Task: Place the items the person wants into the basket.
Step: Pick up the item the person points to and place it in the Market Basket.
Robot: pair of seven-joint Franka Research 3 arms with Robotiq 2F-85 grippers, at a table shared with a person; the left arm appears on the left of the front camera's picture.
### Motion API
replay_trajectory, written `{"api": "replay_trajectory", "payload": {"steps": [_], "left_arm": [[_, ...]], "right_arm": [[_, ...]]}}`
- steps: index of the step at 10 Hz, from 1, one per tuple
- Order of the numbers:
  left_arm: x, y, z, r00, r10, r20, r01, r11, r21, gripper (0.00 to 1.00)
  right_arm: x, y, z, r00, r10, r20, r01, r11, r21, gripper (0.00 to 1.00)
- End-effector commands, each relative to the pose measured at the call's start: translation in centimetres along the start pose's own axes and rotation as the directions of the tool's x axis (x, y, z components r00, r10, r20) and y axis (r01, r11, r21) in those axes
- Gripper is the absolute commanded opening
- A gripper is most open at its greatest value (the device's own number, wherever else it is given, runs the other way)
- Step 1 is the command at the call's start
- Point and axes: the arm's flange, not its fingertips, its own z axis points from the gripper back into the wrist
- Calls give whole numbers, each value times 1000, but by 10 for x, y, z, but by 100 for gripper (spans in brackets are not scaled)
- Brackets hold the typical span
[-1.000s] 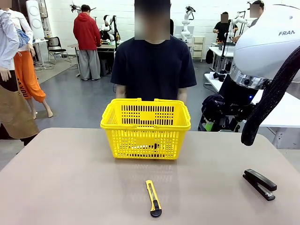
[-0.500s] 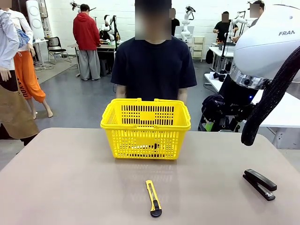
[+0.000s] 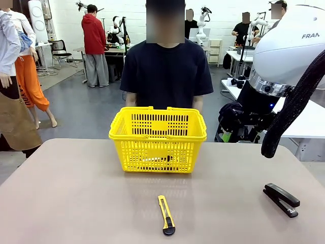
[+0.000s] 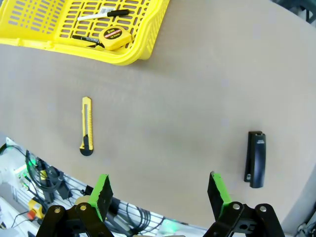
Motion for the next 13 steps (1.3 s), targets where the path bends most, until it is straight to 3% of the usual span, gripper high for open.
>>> {"api": "replay_trajectory", "payload": {"steps": [1, 2, 3, 4, 6, 8, 11, 13], "left_arm": [[-1, 1, 0, 1000, -10, 13, 10, 1000, 6, 100], [-1, 1, 0, 1000, -10, 13, 10, 1000, 6, 100], [-1, 1, 0, 1000, -10, 13, 10, 1000, 6, 100], [-1, 1, 0, 1000, -10, 13, 10, 1000, 6, 100], [-1, 1, 0, 1000, -10, 13, 10, 1000, 6, 100], [-1, 1, 0, 1000, -10, 13, 10, 1000, 6, 100], [-1, 1, 0, 1000, -10, 13, 10, 1000, 6, 100], [-1, 1, 0, 1000, -10, 13, 10, 1000, 6, 100]], "right_arm": [[-6, -29, 29, 999, -19, 45, 15, 996, 86, 100], [-11, -56, 57, 986, -72, 153, 56, 993, 107, 100], [-18, -83, 87, 979, -73, 188, 34, 978, 206, 100], [-23, -108, 114, 977, -28, 213, -40, 950, 310, 100], [-46, -163, 152, 945, 100, 311, -250, 832, 494, 100], [-69, -213, 170, 891, 177, 418, -384, 785, 486, 100], [-98, -272, 165, 870, 89, 484, -347, 809, 474, 100], [-128, -281, 154, 845, 38, 534, -298, 862, 410, 100]]}}
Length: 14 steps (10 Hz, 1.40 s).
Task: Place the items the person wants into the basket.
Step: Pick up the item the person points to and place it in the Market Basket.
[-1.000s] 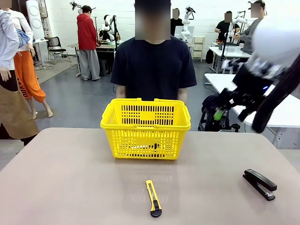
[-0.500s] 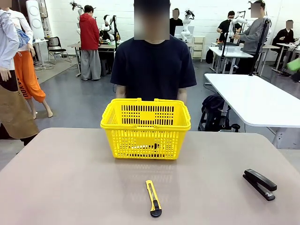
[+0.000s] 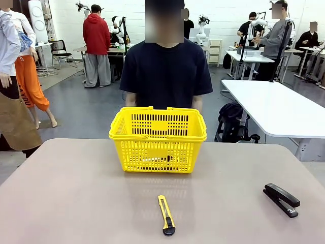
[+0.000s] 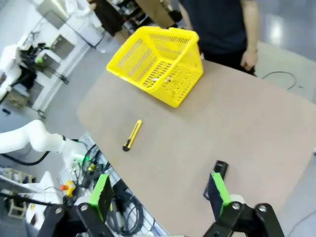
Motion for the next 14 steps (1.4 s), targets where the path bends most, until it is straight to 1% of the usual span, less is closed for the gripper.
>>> {"api": "replay_trajectory", "payload": {"steps": [1, 3, 5, 6, 8, 9, 10, 14], "left_arm": [[-1, 0, 0, 1000, -11, 13, 11, 1000, 5, 100], [-1, 0, 0, 1000, -11, 13, 11, 1000, 5, 100], [-1, 0, 0, 1000, -11, 13, 11, 1000, 5, 100], [-1, 0, 0, 1000, -11, 13, 11, 1000, 5, 100], [-1, 0, 0, 1000, -11, 13, 11, 1000, 5, 100], [-1, 0, 0, 1000, -11, 13, 11, 1000, 5, 100], [-1, 0, 0, 1000, -11, 13, 11, 1000, 5, 100], [-1, 0, 0, 1000, -11, 13, 11, 1000, 5, 100]], "right_arm": [[-29, 14, 0, 997, 53, 64, -49, 997, -65, 100], [-57, 26, 13, 992, 103, 72, -95, 989, -115, 100], [-83, 42, 19, 981, 188, 51, -174, 963, -206, 100], [-90, 49, 17, 979, 201, 41, -187, 957, -222, 100], [-86, 50, 10, 985, 175, -3, -171, 957, -234, 100], [-77, 49, 1, 991, 136, -14, -136, 961, -243, 100], [-87, 55, 24, 982, 190, 21, -181, 961, -207, 100], [-87, 55, 24, 982, 190, 21, -181, 961, -207, 100]]}}
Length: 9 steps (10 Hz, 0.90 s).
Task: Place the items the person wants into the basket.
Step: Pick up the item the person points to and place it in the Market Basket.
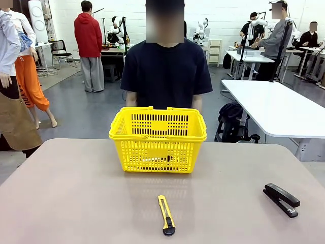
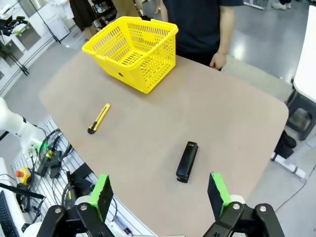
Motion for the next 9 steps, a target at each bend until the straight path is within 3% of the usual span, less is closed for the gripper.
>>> {"api": "replay_trajectory", "payload": {"steps": [1, 9], "left_arm": [[-1, 0, 0, 1000, -11, 14, 11, 1000, 5, 100], [-1, 0, 0, 1000, -11, 14, 11, 1000, 5, 100]], "right_arm": [[2, 2, 0, 1000, 10, -8, -10, 1000, 13, 100], [2, 2, 0, 1000, 10, -8, -10, 1000, 13, 100]]}}
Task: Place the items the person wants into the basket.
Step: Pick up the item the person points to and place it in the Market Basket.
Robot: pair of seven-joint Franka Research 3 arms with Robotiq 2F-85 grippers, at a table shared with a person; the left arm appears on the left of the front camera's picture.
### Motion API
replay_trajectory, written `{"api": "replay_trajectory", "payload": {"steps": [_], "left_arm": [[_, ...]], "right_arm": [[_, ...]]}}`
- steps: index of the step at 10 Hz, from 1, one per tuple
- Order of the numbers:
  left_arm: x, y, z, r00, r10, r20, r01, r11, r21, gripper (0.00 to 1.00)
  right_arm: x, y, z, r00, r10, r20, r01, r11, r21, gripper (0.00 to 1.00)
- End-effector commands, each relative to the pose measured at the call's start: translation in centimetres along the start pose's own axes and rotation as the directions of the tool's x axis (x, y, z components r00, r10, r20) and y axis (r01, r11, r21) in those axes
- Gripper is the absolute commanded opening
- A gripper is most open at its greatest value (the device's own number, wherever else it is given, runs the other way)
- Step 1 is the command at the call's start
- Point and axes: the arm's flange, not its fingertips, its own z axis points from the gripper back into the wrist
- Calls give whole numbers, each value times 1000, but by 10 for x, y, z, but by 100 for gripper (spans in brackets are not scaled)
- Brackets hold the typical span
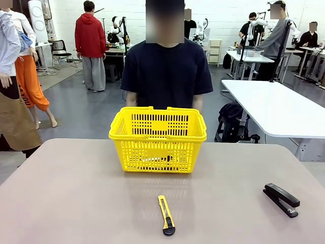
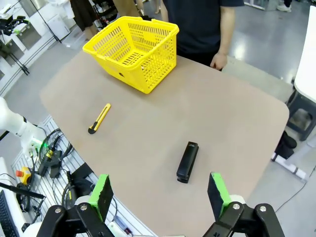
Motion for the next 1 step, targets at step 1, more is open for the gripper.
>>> {"api": "replay_trajectory", "payload": {"steps": [1], "left_arm": [[-1, 0, 0, 1000, -11, 14, 11, 1000, 5, 100]], "right_arm": [[2, 2, 1, 1000, 8, -7, -7, 1000, 10, 100]]}}
